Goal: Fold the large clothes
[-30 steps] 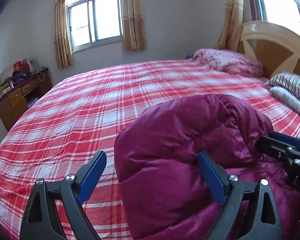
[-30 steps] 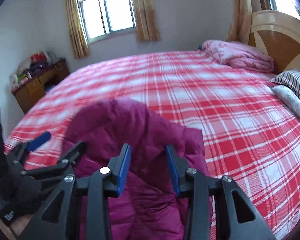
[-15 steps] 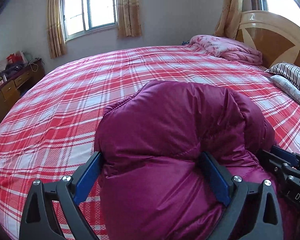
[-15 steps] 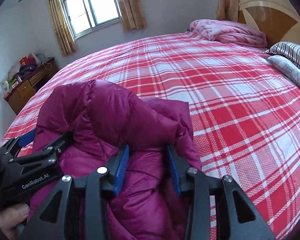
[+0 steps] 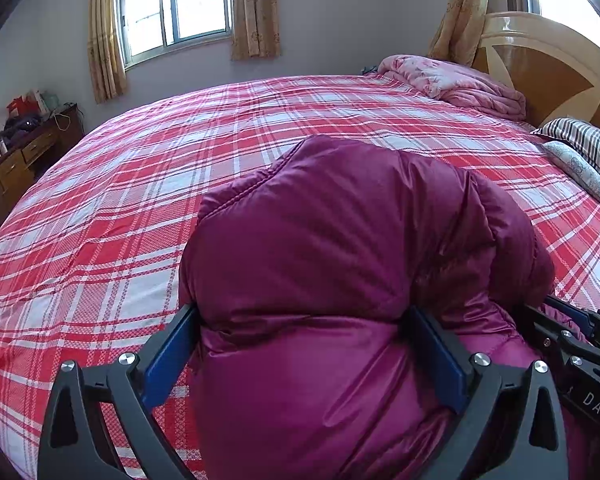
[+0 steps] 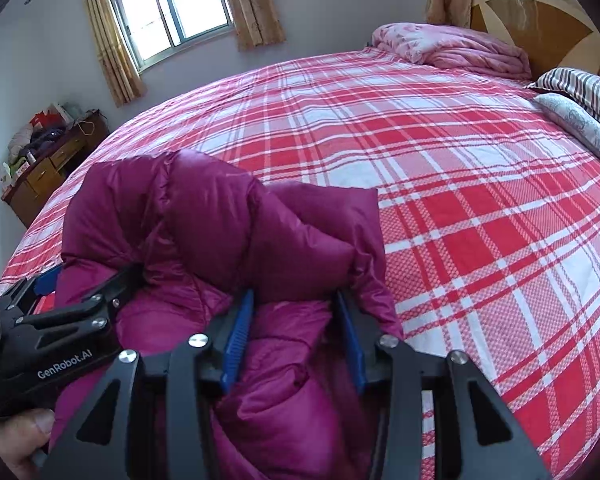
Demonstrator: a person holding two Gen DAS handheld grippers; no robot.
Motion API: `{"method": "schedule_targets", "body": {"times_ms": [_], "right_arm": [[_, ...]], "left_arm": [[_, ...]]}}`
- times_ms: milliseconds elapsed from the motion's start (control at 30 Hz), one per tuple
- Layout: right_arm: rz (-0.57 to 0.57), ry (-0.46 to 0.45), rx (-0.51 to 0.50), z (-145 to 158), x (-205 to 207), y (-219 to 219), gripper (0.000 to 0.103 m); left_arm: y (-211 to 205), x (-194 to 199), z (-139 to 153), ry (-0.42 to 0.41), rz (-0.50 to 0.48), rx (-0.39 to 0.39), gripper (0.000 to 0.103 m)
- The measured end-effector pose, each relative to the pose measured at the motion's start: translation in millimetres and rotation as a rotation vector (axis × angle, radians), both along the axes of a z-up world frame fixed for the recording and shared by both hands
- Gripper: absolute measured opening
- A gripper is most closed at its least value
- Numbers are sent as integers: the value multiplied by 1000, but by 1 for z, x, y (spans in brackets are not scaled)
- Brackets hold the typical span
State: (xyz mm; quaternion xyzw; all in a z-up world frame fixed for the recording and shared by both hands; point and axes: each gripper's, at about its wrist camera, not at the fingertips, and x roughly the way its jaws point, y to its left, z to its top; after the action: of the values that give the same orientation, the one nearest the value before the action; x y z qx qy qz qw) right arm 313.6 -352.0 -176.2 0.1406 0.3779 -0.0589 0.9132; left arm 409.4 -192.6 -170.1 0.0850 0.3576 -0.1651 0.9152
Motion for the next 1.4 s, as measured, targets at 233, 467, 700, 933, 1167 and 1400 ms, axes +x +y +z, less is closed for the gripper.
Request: {"method": "schedule_targets", "body": {"times_ms": [233,467,700,933,1167,1400], "right_arm": [[-5,14,-8,-1,1,1,45],[-5,34,-24,-3,4,4,47],[-5,47,-31,-5,4,4,48],[-7,56,-35,-5,5,5,49],[-8,62,-37,-6,5,5,49],[31,22,32,3,-11,-8,53]], "left_arm": [[1,0,-1,1,3,4,102],[0,1,-2,1,5,12,102],[-1,2,-3,8,4,20,102],[-3,4,-5,12,3,29,102],[-4,8,-7,31,-4,28,102],[24,4,8,106,-31,-74,102]]}}
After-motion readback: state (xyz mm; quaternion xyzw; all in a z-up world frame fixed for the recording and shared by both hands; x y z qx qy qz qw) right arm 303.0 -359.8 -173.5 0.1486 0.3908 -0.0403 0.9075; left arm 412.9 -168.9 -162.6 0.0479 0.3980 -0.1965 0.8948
